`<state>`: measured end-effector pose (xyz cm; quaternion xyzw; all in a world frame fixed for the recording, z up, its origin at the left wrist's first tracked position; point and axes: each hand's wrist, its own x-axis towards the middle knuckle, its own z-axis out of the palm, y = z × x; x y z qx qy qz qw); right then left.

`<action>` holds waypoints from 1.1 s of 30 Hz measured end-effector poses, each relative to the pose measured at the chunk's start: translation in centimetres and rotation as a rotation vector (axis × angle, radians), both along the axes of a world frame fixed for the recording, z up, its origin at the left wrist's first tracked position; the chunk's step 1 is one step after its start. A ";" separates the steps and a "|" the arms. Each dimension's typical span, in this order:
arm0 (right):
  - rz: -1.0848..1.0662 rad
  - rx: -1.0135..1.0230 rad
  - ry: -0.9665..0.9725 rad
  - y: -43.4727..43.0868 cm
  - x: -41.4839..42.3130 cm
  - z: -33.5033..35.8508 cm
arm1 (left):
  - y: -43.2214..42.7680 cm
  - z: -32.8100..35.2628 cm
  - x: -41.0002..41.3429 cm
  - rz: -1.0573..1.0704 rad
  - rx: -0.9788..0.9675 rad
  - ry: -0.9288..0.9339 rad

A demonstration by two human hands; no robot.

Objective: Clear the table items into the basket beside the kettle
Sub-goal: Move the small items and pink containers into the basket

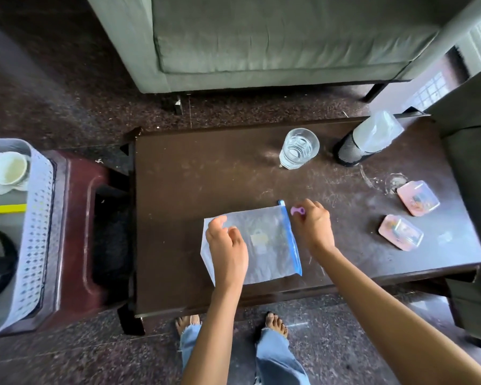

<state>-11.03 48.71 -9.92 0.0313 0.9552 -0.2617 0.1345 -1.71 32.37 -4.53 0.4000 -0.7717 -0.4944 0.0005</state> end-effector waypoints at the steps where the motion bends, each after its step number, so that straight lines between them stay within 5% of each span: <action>1: 0.043 -0.036 0.040 -1.7 0.0 0.8 | -0.9 0.3 0.2 0.019 -0.007 0.013; 10: 0.522 -0.431 0.315 -22.8 0.5 9.3 | -12.8 3.3 2.7 0.233 -0.089 0.119; 15: 0.822 -0.553 0.255 -34.6 3.1 12.0 | -18.9 3.2 5.5 0.357 -0.130 0.124; 19: 0.999 -0.420 0.129 -42.6 5.3 11.8 | -21.9 2.2 7.7 0.393 -0.119 0.100; 27: 1.236 0.211 0.063 -49.7 8.0 9.3 | -24.2 -0.3 10.7 0.370 -0.117 0.081; 33: 1.246 0.325 0.183 -50.4 9.1 7.5 | -25.2 -0.7 11.2 0.313 -0.040 0.071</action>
